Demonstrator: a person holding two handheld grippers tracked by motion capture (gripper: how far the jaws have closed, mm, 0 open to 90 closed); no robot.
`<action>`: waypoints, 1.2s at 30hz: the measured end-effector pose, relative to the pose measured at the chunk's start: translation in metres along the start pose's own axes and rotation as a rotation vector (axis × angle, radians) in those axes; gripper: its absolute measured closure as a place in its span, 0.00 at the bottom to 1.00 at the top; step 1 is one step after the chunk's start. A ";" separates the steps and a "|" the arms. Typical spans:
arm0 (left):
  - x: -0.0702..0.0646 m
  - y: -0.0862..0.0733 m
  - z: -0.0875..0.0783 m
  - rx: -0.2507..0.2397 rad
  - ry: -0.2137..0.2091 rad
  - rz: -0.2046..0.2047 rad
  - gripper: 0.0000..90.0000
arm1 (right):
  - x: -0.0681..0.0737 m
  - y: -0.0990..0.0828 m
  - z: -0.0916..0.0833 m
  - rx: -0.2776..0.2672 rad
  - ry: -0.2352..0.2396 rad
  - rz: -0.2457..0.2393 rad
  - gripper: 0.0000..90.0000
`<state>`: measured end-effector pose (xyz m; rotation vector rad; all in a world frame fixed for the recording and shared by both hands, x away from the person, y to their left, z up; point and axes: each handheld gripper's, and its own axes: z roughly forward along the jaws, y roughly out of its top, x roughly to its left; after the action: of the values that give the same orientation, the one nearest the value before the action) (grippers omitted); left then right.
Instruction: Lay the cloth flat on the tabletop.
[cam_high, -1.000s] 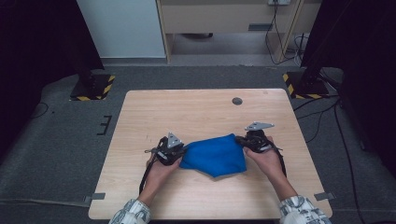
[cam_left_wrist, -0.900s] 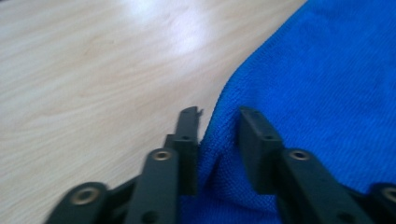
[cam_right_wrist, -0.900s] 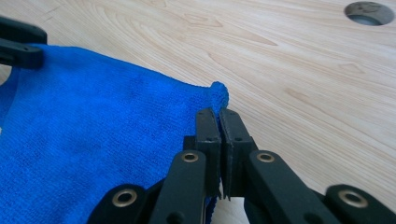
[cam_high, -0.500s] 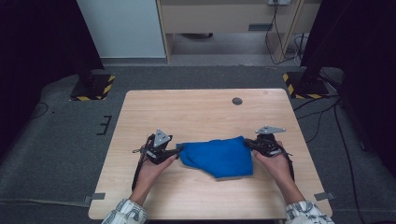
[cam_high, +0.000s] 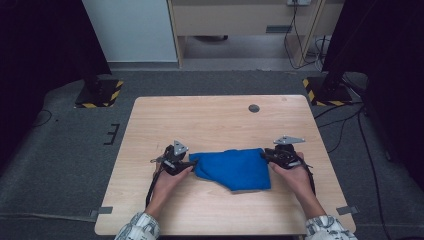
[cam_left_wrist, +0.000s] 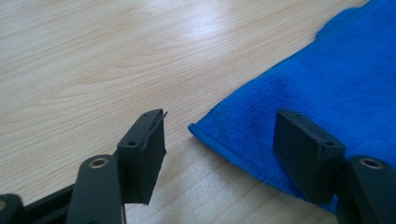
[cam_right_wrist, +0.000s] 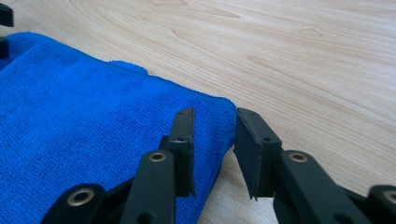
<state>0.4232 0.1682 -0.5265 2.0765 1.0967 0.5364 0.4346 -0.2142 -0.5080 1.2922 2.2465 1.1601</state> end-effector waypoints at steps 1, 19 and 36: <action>-0.001 0.000 0.002 0.008 -0.001 0.001 0.37 | 0.000 0.000 0.001 0.003 -0.004 0.000 0.71; -0.016 0.001 0.003 0.046 -0.080 0.045 0.85 | 0.001 -0.007 0.012 0.052 -0.005 0.006 0.96; -0.014 0.020 -0.030 -0.133 -0.108 -0.022 0.94 | 0.008 0.013 -0.026 -0.094 0.025 -0.002 0.98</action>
<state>0.4068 0.1606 -0.4918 1.9523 0.9934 0.4680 0.4219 -0.2168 -0.4808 1.2456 2.1816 1.2714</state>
